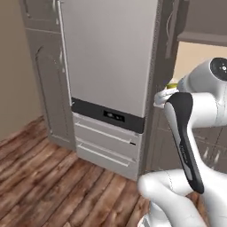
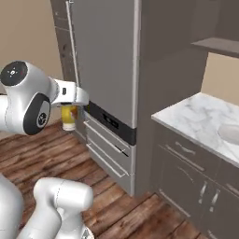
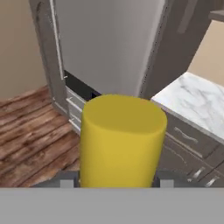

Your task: Move the hot dog bun to the plate on the dining table and place the condiment next to that plate. Then navigate to the fridge and take the sausage and place it on the plate as well.

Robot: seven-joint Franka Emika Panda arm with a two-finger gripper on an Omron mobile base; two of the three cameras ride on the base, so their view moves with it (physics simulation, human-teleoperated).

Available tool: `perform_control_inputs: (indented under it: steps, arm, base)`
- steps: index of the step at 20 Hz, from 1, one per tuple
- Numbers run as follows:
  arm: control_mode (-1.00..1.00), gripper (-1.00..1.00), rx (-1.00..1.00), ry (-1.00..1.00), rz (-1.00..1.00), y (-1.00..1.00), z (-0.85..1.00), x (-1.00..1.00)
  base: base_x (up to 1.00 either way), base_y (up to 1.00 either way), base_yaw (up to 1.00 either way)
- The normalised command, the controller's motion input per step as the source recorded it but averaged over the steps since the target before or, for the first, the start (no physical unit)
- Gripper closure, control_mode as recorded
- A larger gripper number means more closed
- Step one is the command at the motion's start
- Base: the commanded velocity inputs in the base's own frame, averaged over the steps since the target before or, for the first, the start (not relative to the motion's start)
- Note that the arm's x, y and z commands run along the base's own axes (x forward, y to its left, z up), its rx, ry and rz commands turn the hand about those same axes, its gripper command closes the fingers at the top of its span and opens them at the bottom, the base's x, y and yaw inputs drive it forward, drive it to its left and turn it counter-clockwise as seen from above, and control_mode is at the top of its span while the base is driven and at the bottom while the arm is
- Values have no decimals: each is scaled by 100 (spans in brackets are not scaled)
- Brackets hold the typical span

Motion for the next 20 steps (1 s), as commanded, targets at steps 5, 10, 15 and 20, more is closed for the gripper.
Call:
perform_control_inputs:
  steps: [5,10,15,20]
  arm:
    - [100,100,0,0,0,0,0,0]
    - [100,100,0,0,0,0,0,0]
    - [100,100,0,0,0,0,0,0]
    - [100,100,0,0,0,0,0,0]
  base:
    - [-19,91,77]
    - [0,100,70]
    - [72,81,52]
    - [100,47,35]
